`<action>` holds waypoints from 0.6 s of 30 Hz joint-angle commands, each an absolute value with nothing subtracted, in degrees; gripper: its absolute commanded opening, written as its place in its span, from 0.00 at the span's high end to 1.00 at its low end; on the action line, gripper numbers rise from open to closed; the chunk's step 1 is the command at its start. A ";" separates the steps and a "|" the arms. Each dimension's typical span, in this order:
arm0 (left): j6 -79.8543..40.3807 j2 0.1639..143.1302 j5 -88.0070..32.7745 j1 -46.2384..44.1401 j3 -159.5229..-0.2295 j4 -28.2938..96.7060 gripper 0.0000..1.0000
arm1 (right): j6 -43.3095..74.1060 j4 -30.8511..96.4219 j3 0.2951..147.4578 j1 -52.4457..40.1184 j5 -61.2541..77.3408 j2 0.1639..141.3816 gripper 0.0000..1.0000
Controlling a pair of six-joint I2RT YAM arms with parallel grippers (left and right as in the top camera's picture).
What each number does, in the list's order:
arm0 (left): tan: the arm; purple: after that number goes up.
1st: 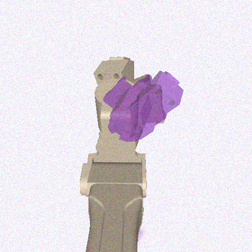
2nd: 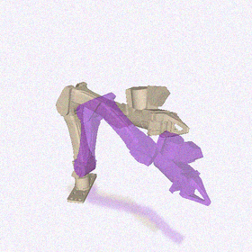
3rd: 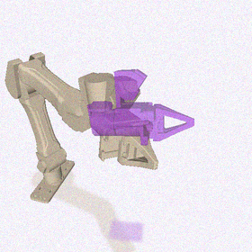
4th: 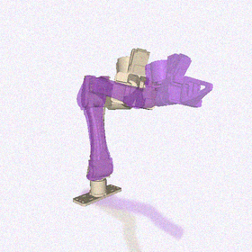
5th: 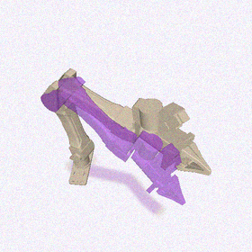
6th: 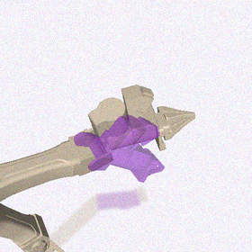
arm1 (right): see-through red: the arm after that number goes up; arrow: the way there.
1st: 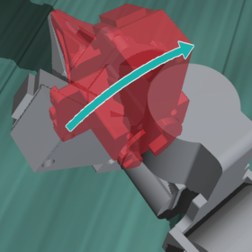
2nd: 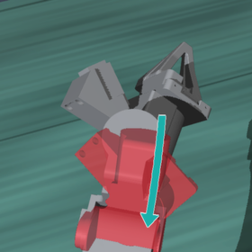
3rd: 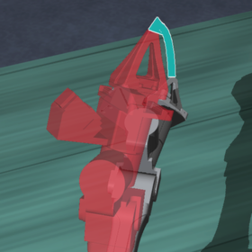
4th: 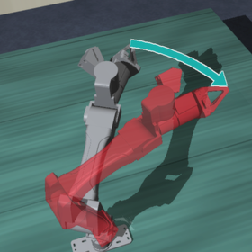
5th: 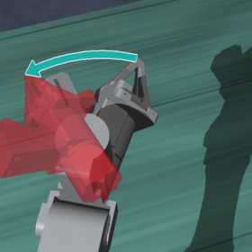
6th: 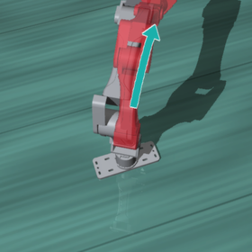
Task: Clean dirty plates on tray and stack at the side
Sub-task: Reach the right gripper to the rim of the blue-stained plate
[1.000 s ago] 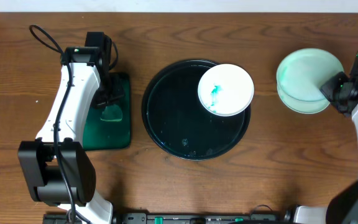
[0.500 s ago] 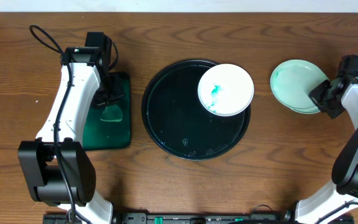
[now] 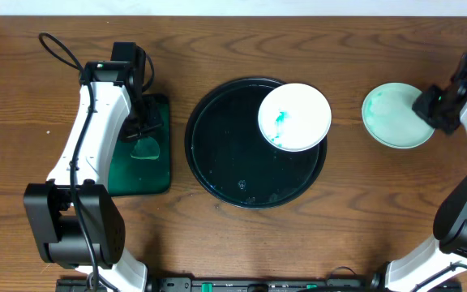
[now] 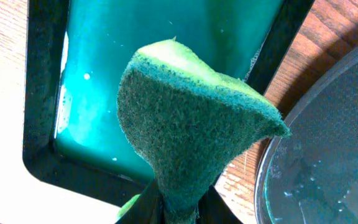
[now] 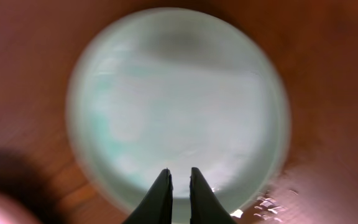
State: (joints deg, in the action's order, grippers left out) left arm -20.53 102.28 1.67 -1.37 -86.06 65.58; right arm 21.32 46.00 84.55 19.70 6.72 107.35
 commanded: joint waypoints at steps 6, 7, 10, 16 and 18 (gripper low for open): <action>-19.59 103.02 2.11 -1.19 -85.54 65.73 0.84 | 5.34 53.08 85.08 10.28 24.91 106.08 0.57; -19.59 103.02 2.04 -1.19 -85.54 65.76 0.84 | 4.29 53.08 84.12 8.69 24.86 106.08 0.56; -19.59 103.02 1.50 -1.19 -85.54 65.73 0.84 | 3.75 51.27 81.60 3.95 22.81 106.10 0.53; -19.55 103.02 0.47 -1.19 -85.54 65.73 0.84 | 8.25 42.83 77.54 -3.40 16.82 106.41 0.48; -19.55 103.02 0.47 -1.19 -85.54 65.73 0.85 | 11.55 40.51 76.44 -4.64 13.63 106.96 0.49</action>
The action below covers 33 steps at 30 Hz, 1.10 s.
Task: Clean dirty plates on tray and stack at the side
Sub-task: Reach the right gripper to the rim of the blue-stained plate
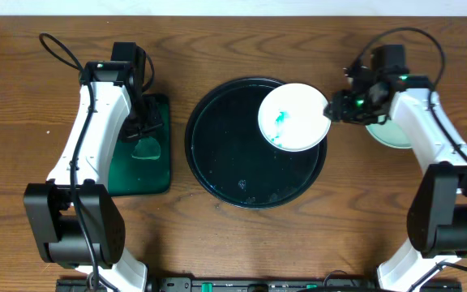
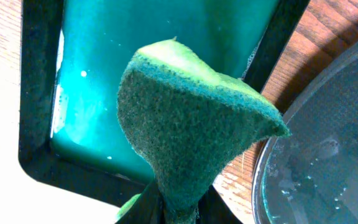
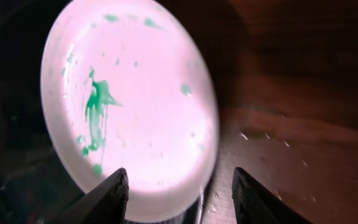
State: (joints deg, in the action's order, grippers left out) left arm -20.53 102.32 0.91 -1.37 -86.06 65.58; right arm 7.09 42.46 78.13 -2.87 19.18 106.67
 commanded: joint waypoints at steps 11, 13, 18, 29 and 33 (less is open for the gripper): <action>-19.11 103.02 0.47 -1.19 -85.54 65.54 0.84 | 18.46 35.94 75.99 -4.93 10.57 111.63 0.53; -19.11 103.02 0.47 -1.19 -85.54 65.47 0.84 | 18.87 35.81 75.99 -4.99 10.59 112.64 0.55; -19.11 103.02 0.47 -1.19 -85.54 65.30 0.84 | 20.80 35.46 75.99 -5.48 11.05 114.93 0.78; -19.14 103.02 0.47 -1.19 -85.54 65.34 0.85 | 20.75 35.42 76.01 -6.81 11.46 114.89 0.99; -19.14 103.02 0.47 -1.19 -85.54 65.34 0.89 | 18.28 35.86 76.01 -8.45 15.81 113.86 0.99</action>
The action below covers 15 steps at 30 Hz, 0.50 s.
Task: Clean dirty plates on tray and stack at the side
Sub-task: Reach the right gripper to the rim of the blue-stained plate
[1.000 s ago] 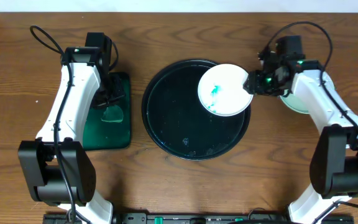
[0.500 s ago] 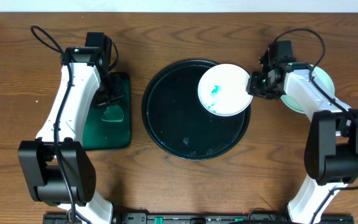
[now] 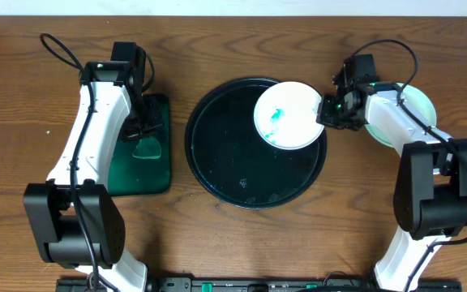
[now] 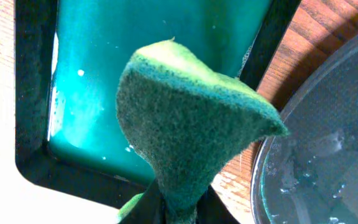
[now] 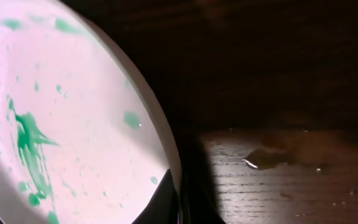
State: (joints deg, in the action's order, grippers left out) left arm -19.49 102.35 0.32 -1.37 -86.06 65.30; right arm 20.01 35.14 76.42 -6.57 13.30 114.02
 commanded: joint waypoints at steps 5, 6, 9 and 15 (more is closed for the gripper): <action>-18.83 103.02 0.47 -1.19 -85.54 65.28 0.91 | 16.71 38.44 76.01 -12.86 17.02 113.14 0.99; -18.31 103.04 0.49 -1.19 -85.54 65.10 0.91 | 16.71 38.98 75.99 -13.76 17.02 113.23 0.99; -17.63 103.70 0.56 -1.19 -85.30 63.92 0.92 | 17.04 39.68 75.96 -16.34 16.99 113.30 0.99; -17.63 108.84 0.69 -1.13 -84.47 61.06 0.93 | 18.44 39.62 75.94 -19.73 16.97 113.30 0.99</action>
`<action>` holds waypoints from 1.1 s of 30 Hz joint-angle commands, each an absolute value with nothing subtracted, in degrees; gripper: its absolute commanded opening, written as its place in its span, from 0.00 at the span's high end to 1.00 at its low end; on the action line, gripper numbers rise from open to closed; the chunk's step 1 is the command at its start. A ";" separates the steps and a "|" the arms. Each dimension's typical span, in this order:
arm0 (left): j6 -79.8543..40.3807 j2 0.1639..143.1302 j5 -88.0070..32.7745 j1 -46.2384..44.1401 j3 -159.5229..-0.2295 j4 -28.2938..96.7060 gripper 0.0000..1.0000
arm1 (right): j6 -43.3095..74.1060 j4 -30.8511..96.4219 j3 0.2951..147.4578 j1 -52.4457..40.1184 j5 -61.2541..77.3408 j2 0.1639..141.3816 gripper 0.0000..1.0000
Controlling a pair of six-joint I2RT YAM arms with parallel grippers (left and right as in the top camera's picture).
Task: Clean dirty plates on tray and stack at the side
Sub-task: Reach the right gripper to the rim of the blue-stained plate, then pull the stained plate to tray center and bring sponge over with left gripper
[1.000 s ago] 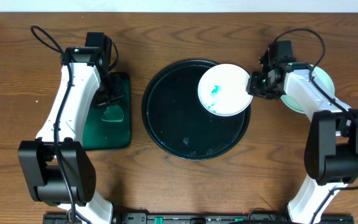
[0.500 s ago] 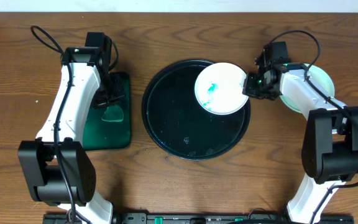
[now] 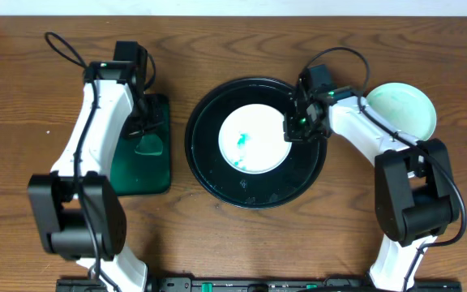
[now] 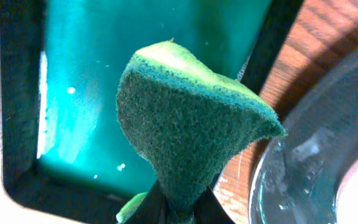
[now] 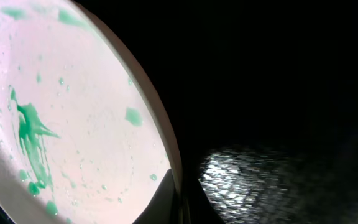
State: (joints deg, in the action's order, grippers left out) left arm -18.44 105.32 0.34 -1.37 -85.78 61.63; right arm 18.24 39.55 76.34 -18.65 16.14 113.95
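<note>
A white plate [image 3: 252, 139] smeared with green [image 5: 30, 130] lies in the middle of the round black tray [image 3: 209, 166]. My right gripper [image 3: 293, 130] is shut on the plate's right rim [image 5: 173, 163]. A clean pale-green plate [image 3: 401, 109] rests on the table at the far right. My left gripper [image 4: 171, 208] is shut on a green sponge [image 4: 188, 134], held above the black rectangular dish of teal liquid [image 3: 144, 174], left of the tray.
The wooden table [image 3: 217, 243] carries the tray and dish. A black cable [image 3: 63, 45] loops at the back left, another [image 3: 343, 57] by the right arm. Wet patches glisten on the tray floor [image 5: 260, 177].
My right gripper, still shut on the dirty plate's rim, has moved left, and the plate has gone from the tray's upper right edge to its middle. The left gripper holds the sponge as before.
My right gripper was shut over the pale-green plate at the far right. Then it stood open at the dirty white plate's right rim. Then it was shut on that rim, and now the plate sits mid-tray. The left gripper held the sponge over the dish throughout.
</note>
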 commanded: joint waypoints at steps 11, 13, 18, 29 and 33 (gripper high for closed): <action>-17.65 121.05 0.89 2.81 -84.47 57.93 0.93 | 18.15 40.73 75.96 -20.25 17.02 113.30 0.99; -17.65 121.21 0.89 3.20 -84.47 57.95 0.93 | 18.15 40.75 75.96 -20.25 17.02 113.30 0.99; -16.71 119.31 0.86 2.79 -85.45 58.78 0.93 | 18.15 40.88 75.94 -20.25 17.02 113.30 0.99; -16.60 103.72 0.38 -2.70 -86.37 60.77 0.93 | 18.20 40.88 75.94 -20.25 17.04 113.30 0.99; -15.86 102.45 -7.25 -5.39 -86.37 60.86 0.93 | 18.20 40.88 75.96 -20.25 17.02 113.30 0.99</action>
State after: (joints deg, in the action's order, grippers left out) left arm -17.52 102.67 -1.26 -3.57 -85.34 60.53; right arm 18.26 40.88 76.31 -19.75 16.29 113.95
